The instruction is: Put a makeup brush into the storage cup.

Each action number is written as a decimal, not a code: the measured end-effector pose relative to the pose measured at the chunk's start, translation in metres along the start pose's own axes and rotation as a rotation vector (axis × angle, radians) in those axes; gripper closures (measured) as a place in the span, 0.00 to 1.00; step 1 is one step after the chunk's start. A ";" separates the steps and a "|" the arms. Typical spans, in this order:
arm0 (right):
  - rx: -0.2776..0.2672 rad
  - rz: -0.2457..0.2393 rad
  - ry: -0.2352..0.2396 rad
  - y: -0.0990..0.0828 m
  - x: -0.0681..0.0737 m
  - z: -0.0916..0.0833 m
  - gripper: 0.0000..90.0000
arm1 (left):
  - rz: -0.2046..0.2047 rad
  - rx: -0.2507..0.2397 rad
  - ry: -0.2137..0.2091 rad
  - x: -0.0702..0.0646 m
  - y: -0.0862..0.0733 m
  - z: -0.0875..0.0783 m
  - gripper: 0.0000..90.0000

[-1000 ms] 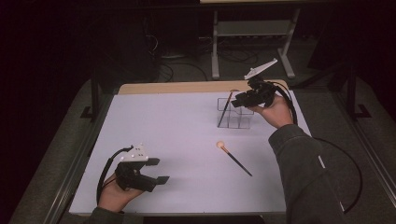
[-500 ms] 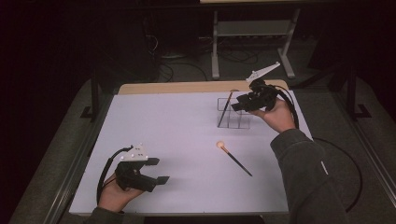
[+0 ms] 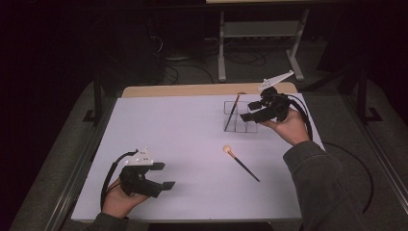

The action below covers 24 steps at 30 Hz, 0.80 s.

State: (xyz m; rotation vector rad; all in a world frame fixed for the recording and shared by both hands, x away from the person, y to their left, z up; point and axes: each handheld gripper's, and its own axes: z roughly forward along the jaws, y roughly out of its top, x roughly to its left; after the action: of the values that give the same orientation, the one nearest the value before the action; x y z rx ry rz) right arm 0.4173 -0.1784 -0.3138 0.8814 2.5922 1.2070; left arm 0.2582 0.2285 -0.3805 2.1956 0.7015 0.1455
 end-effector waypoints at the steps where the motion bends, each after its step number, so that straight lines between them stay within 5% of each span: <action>1: 0.001 0.010 -0.001 0.000 0.002 -0.001 0.39 | -0.001 -0.001 -0.001 0.000 0.000 0.000 0.27; 24: -0.020 -0.028 0.031 -0.026 0.030 -0.010 0.33 | 0.011 0.007 -0.002 -0.003 0.002 0.002 0.25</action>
State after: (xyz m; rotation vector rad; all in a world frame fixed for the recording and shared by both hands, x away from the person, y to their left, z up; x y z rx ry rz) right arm 0.3772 -0.1810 -0.3230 0.8259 2.6031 1.2469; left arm 0.2570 0.2247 -0.3803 2.2060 0.6893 0.1470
